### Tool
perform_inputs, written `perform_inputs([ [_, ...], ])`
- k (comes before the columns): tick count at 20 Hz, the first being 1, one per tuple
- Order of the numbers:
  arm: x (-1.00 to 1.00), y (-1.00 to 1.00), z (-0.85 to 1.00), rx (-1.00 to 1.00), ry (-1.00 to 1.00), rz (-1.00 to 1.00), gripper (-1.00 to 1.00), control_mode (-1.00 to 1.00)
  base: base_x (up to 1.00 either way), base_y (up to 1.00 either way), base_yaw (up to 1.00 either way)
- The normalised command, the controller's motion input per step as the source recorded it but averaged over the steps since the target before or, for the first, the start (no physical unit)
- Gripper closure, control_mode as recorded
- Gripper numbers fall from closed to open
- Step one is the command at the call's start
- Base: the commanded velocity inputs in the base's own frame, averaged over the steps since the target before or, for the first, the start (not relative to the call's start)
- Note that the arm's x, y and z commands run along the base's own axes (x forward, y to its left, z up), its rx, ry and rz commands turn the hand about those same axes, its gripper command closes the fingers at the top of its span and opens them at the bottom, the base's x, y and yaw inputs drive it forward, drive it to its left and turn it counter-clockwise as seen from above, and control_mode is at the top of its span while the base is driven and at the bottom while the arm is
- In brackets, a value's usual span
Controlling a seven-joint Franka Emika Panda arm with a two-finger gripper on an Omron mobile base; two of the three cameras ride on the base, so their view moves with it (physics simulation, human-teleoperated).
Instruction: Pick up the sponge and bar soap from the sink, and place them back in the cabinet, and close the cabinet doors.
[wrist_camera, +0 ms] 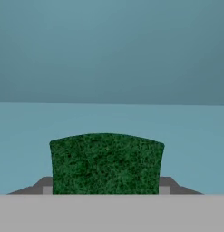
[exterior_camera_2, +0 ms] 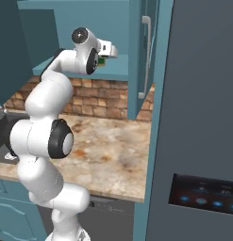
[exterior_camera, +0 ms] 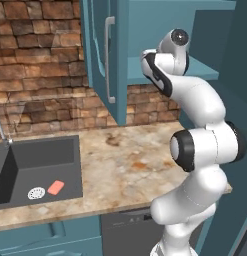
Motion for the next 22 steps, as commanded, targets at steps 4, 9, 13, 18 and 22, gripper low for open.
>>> perform_inputs([
  [4, 0.38, 0.0, -0.17, 0.0, 0.0, 0.0, 1.0, -1.0, 0.0, 0.0, 0.0],
  [9, 0.4, 0.0, -0.36, 0.0, 0.0, 0.0, 1.0, -1.0, 0.0, 0.0, 0.0],
  [13, 0.3, 0.0, -0.53, 0.0, 0.0, 0.0, 1.0, -1.0, 0.0, 0.0, 0.0],
  [18, 0.2, 0.0, -0.42, 0.0, 0.0, 0.0, 1.0, -1.0, 0.0, 0.0, 0.0],
  [22, 0.0, 0.0, 0.0, 0.0, 0.0, 0.0, -1.0, -1.0, 0.0, 0.0, 0.0],
])
